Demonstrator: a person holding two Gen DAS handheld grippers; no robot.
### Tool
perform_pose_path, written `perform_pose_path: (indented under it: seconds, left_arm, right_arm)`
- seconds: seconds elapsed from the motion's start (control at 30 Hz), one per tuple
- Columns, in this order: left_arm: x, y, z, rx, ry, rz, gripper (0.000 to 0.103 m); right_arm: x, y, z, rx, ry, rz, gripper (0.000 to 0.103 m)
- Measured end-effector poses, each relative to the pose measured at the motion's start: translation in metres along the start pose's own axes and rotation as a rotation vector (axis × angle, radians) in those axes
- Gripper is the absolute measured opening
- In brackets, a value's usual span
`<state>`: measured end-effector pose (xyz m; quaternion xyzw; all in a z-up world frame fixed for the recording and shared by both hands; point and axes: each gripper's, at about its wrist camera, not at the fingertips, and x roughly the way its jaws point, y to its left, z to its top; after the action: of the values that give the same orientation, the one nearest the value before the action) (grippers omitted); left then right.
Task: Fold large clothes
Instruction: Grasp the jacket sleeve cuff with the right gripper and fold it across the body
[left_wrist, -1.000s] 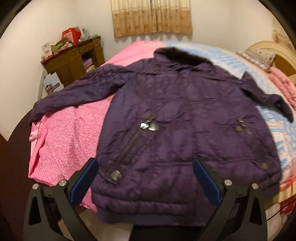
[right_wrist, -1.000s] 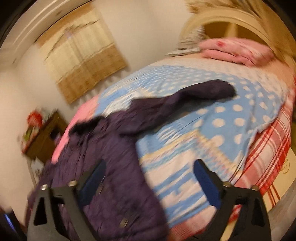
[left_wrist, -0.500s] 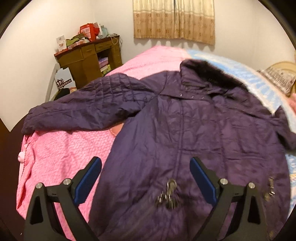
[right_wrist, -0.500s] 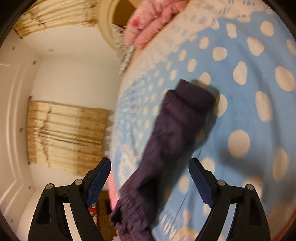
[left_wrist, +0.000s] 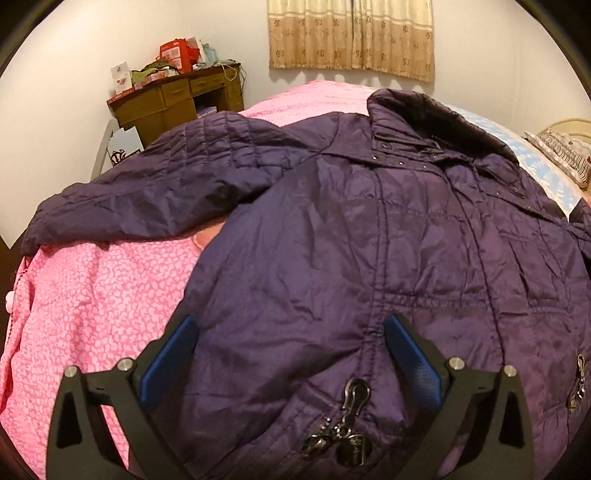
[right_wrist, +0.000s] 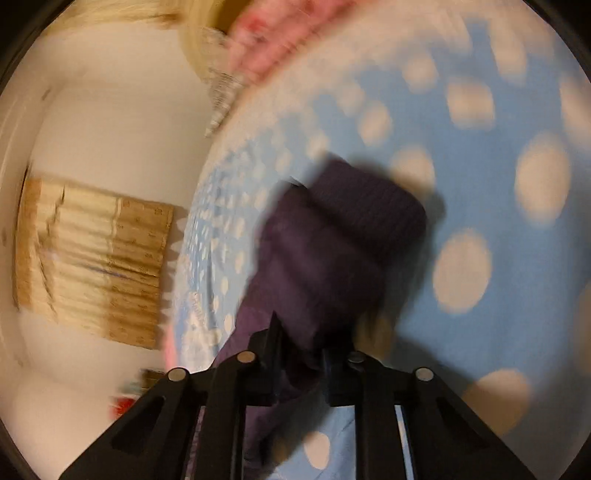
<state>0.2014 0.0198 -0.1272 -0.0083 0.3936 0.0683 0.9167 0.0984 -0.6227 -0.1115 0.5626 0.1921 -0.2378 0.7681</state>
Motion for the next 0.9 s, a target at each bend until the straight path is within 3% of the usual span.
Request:
perform_pose_path:
  seconds: [0.07,0.2,0.3,0.4,0.53,0.67,0.8,0.87,0.9]
  left_arm:
    - [0.001,0.001,0.001,-0.005,-0.002,-0.008,0.103]
    - [0.001,0.002,0.001,-0.003,0.006,-0.01,0.103]
    - [-0.005,0.003,0.004,0.008,0.034,-0.022,0.103]
    - [-0.017,0.008,0.004,-0.001,0.032,-0.055,0.103]
    - [-0.036,0.024,0.005,-0.026,-0.001,-0.088,0.103]
    - [-0.046,0.047,0.009,-0.067,-0.025,-0.085,0.103]
    - [-0.047,0.069,0.007,-0.069,-0.037,-0.031,0.103]
    - [-0.045,0.077,0.004,-0.056,-0.039,0.0,0.103]
    - [-0.044,0.081,0.004,-0.055,-0.039,0.011,0.103]
  right_arm:
    - [-0.03,0.031,0.007,-0.139,-0.1,-0.019,0.012]
    - [-0.082,0.108,0.0,-0.381,-0.207,0.029,0.011]
    - [-0.117,0.188,-0.037,-0.625,-0.255,0.112,0.011]
    - [-0.13,0.262,-0.094,-0.824,-0.231,0.223,0.011]
    - [-0.122,0.341,-0.2,-1.056,-0.073,0.412,0.011]
    - [-0.088,0.369,-0.31,-1.205,0.077,0.512,0.011]
    - [-0.025,0.34,-0.407,-1.28,0.242,0.461,0.015]
    - [0.012,0.319,-0.442,-1.314,0.364,0.37,0.022]
    - [0.032,0.304,-0.455,-1.293,0.482,0.355,0.025]
